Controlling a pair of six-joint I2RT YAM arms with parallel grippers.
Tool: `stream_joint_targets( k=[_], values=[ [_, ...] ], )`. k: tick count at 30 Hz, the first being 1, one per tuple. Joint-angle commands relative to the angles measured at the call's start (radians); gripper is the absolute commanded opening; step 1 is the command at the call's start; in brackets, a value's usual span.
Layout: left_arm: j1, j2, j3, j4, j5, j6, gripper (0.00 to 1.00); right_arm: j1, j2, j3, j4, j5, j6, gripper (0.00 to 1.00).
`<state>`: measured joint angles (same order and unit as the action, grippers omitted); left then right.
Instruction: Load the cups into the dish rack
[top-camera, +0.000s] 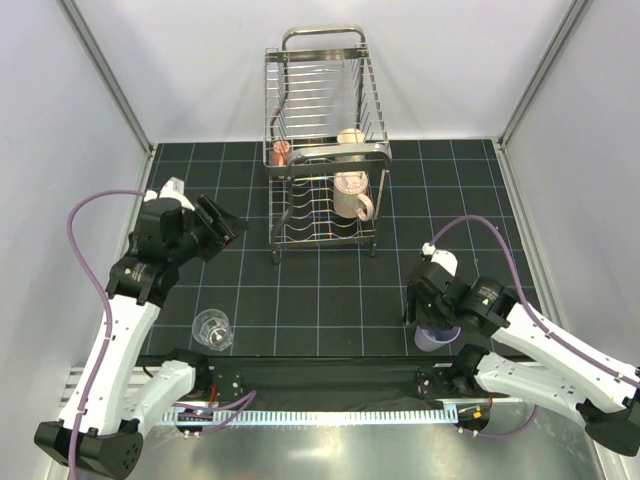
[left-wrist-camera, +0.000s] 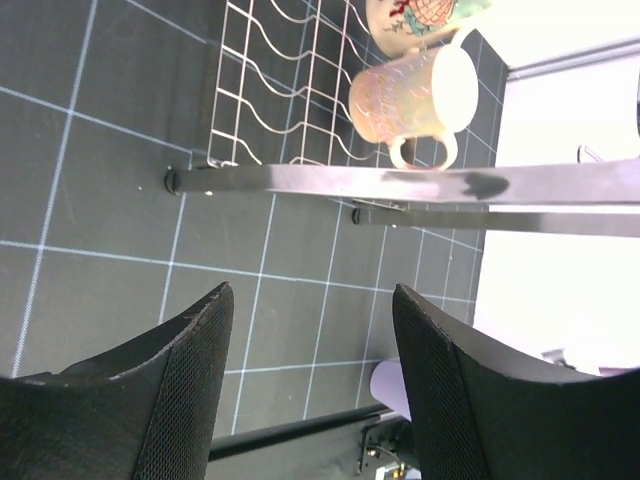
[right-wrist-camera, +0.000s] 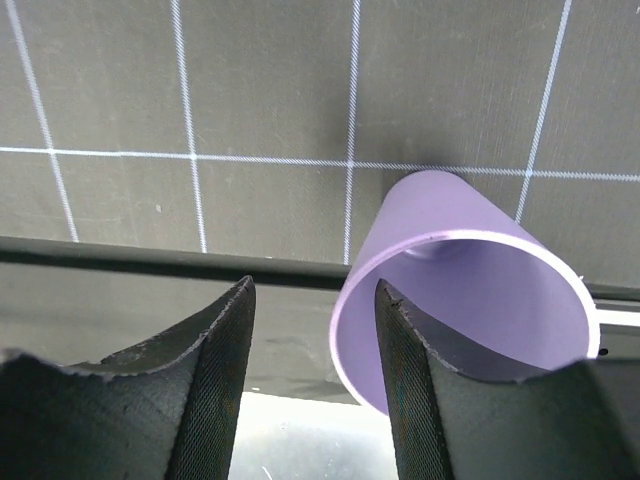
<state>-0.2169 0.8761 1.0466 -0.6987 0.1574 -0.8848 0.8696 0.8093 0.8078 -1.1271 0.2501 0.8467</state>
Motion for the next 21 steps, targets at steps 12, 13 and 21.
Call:
stream_joint_targets(
  k=[12, 13, 21],
  values=[
    [-0.016, -0.078, -0.051, 0.166, 0.305, -0.026, 0.68, 0.005, -0.051, -0.091, 0.056, 0.038, 0.019, 0.05],
    [-0.018, -0.089, -0.059, 0.189, 0.321, -0.037, 0.68, 0.003, -0.052, -0.076, 0.067, 0.031, 0.003, 0.04],
    [-0.025, -0.176, -0.102, 0.402, 0.406, -0.242, 0.80, 0.003, -0.143, 0.137, 0.467, -0.193, -0.207, 0.04]
  ],
)
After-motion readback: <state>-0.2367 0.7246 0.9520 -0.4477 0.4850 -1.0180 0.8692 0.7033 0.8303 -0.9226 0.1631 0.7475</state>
